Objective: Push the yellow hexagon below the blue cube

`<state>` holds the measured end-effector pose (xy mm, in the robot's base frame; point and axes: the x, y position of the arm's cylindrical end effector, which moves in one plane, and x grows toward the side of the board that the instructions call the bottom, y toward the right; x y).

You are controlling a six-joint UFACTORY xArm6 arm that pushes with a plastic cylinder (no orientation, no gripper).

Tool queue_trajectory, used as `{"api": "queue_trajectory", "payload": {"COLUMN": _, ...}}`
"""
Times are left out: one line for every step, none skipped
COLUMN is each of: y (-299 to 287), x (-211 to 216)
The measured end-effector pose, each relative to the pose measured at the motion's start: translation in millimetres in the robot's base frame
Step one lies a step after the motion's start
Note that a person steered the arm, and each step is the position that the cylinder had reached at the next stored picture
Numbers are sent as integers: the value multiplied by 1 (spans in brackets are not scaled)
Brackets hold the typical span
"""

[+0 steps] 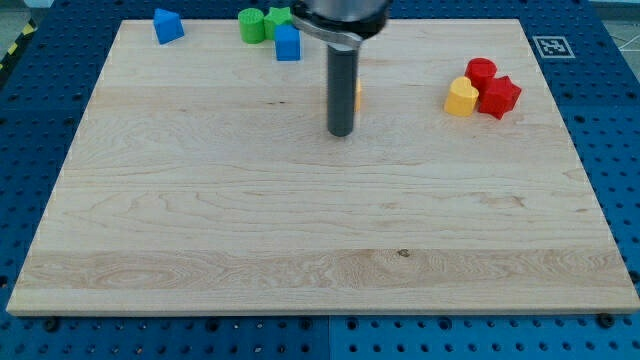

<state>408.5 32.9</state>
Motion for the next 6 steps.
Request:
{"api": "queue_trajectory", "payload": {"y": 14, "x": -29}}
{"api": "queue_trajectory", "payload": {"y": -3, "x": -59}}
{"api": "queue_trajectory", "payload": {"y": -37, "x": -61}}
{"api": "queue_trajectory", "payload": {"y": -63, "x": -62}}
{"api": "queue_trajectory", "payload": {"y": -26, "x": -62}}
{"api": "queue_trajectory", "payload": {"y": 20, "x": -67}}
